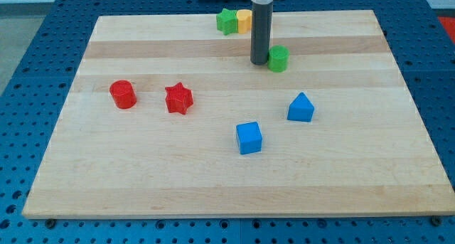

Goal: Place the green circle below the group of blocks

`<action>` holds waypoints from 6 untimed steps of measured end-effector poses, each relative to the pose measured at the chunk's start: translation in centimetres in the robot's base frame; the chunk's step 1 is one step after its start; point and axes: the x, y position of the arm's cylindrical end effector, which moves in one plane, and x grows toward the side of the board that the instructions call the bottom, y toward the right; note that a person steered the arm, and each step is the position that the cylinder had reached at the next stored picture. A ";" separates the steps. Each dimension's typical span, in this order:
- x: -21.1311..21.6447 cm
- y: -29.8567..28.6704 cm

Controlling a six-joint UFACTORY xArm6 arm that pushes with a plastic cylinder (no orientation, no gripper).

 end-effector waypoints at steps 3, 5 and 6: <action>4.7 6.5; -2.8 0.2; -3.6 -0.5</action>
